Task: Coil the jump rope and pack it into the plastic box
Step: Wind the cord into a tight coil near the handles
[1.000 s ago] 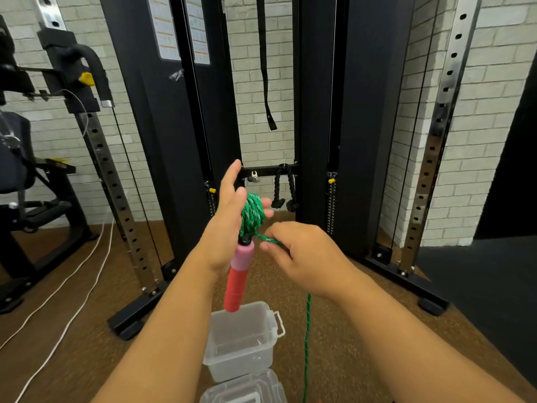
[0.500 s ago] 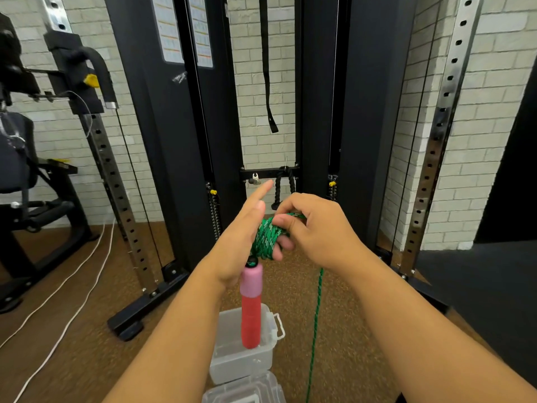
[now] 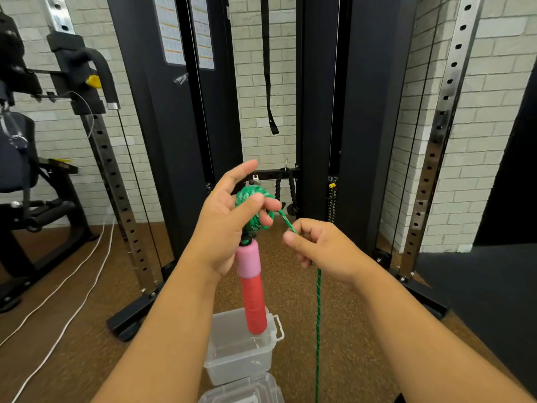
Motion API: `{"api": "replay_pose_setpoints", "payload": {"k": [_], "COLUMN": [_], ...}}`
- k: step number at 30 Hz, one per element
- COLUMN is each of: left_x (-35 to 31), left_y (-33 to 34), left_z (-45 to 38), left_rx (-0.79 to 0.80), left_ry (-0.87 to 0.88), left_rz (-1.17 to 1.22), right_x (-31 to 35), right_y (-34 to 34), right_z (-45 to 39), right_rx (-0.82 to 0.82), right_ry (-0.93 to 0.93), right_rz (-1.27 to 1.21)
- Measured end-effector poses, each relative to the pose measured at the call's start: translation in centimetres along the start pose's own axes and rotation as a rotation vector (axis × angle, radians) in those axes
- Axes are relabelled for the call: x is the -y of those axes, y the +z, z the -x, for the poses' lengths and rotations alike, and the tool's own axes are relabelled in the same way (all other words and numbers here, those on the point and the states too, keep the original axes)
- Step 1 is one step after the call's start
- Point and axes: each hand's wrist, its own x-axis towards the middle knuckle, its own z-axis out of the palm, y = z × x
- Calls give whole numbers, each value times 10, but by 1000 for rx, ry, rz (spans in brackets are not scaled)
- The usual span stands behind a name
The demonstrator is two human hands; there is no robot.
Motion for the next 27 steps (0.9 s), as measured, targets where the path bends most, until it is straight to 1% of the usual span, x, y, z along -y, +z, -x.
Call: {"api": "replay_pose_setpoints", "payload": {"k": [4,8,11,14,16,19,23,27], "left_x": [-2,-3,-3,-1,2,9,20,25], "left_y": [-9,-13,-15,-17,-19,-19,-17,-8], "left_z": [-6,-10,-12,-14,-14,-13,-10,-3], "left_rx": [-191,-299,-323,-344,-343,-315,-231,-88], "left_ry": [55,88,86,93,96,67,-26,-125], "left_rz": [76,138,163,220,227,124,-42,-100], "right_x": [-11,-17,-16,-14,-15,-13,0,17], "right_y": [-1,7,14,19,22,25,25,23], "right_z": [7,8,11,19,23,27,24,16], "right_rx": [2,-92,-171,-134,-109,-94,-74,-138], "right_ry": [69,106,37,-90,-205,-366,-497,-571], "right_rz": [-29,-18,209,508,730,907,934,883]}}
